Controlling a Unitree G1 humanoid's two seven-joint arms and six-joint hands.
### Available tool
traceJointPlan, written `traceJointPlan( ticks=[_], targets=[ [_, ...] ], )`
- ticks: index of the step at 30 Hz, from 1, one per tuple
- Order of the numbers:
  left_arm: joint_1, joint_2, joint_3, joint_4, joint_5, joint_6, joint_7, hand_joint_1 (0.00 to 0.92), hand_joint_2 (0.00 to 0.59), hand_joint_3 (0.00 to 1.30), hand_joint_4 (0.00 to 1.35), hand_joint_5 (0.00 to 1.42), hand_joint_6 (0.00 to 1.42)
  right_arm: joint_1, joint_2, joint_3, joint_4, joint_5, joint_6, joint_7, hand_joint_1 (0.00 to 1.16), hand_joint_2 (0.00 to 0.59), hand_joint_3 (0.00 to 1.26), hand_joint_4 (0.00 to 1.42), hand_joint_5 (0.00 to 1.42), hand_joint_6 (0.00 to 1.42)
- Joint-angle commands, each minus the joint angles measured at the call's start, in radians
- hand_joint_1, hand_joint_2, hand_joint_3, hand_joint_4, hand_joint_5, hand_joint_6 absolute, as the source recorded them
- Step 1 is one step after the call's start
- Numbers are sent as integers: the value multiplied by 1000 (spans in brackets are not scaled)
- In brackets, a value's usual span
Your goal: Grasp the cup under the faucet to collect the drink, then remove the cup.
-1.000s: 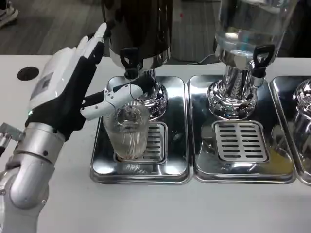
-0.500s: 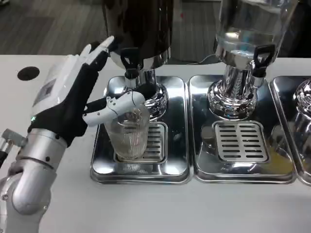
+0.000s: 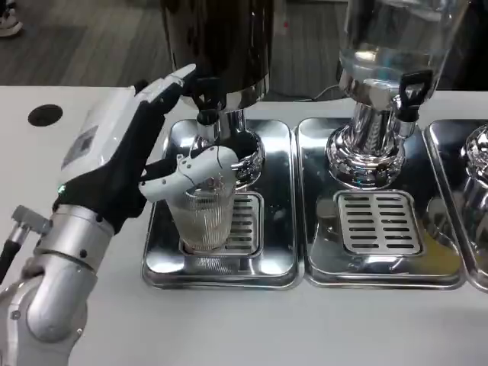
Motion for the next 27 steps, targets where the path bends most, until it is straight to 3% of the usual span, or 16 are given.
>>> traceJointPlan(
  ticks=[1,11,18,27],
  targets=[
    [44,-2,3,-32,3,-20,-3,139,57,260,260,109,0,0,6,-2,4,6,-12,2,650,586,458,356,312,198],
    [84,-9,36,-62,-13,-38,3,124,57,278,279,114,0,-8,10,3,-2,-1,-9,8,650,586,458,356,312,198],
    [67,-39,8,-64,15,-23,5,122,56,278,279,114,0,-6,9,-3,7,1,-13,4,650,586,458,357,312,198],
    [68,-42,17,-63,15,-27,6,122,56,278,279,114,0,-7,9,-5,12,6,-17,3,651,586,458,364,313,198]
  ],
)
